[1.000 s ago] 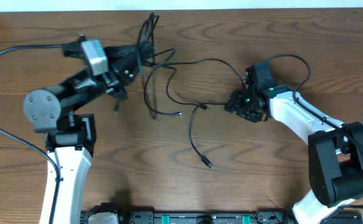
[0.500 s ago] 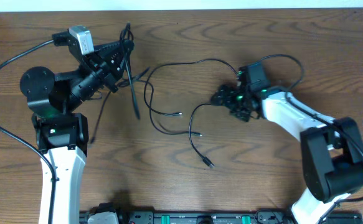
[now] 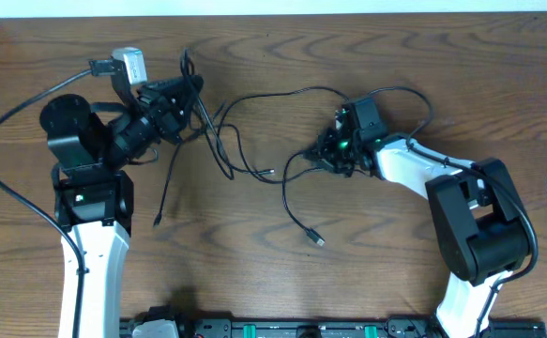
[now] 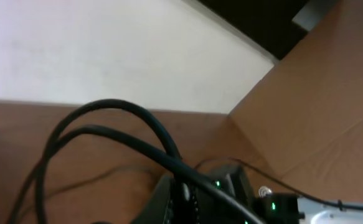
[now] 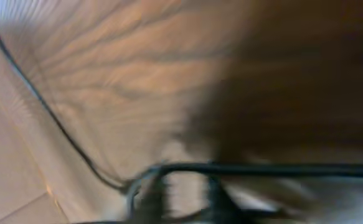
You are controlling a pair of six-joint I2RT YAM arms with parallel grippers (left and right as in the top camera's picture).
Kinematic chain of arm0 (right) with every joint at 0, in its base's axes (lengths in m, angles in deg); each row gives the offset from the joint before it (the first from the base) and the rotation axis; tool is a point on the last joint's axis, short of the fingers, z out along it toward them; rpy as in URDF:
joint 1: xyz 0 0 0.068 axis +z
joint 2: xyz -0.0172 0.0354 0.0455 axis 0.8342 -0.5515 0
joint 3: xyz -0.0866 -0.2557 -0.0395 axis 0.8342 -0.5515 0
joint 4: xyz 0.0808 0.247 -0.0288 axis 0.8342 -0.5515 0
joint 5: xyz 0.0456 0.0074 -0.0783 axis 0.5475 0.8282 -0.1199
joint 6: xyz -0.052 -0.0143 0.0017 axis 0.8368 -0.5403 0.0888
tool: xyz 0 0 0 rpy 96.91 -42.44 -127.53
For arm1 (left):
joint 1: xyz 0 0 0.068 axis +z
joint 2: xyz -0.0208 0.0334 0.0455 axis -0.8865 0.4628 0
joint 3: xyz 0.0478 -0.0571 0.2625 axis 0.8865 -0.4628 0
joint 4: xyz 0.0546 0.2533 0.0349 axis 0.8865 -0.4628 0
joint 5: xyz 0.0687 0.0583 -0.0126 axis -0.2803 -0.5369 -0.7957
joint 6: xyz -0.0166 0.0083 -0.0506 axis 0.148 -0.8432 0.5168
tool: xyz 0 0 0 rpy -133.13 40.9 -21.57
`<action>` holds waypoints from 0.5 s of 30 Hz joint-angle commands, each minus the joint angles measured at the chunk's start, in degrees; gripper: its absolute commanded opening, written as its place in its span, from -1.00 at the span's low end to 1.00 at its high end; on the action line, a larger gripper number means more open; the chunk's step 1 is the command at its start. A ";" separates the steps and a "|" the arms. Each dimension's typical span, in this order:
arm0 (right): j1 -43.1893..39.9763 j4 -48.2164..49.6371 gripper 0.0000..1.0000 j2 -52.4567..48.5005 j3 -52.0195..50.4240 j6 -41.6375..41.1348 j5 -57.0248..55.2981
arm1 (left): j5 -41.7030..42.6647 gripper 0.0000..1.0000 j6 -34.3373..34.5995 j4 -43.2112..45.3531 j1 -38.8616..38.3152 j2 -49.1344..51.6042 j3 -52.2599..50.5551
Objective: Untangle cables
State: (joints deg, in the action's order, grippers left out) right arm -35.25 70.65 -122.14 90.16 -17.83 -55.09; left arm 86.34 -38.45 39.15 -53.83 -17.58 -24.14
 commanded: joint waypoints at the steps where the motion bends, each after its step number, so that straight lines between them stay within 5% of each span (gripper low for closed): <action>1: -4.02 0.15 -0.97 -0.87 -0.44 5.03 -1.95 | -1.31 -0.85 -2.95 -4.33 0.28 0.13 0.61; 15: -24.81 -7.15 -0.97 17.22 2.43 24.11 -10.47 | -15.17 -0.85 -2.05 -24.02 -2.05 7.63 0.61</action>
State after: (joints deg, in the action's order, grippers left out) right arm -58.23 64.64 -110.68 90.95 0.97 -64.12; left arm 74.19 -40.70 16.20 -54.20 -12.73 -24.14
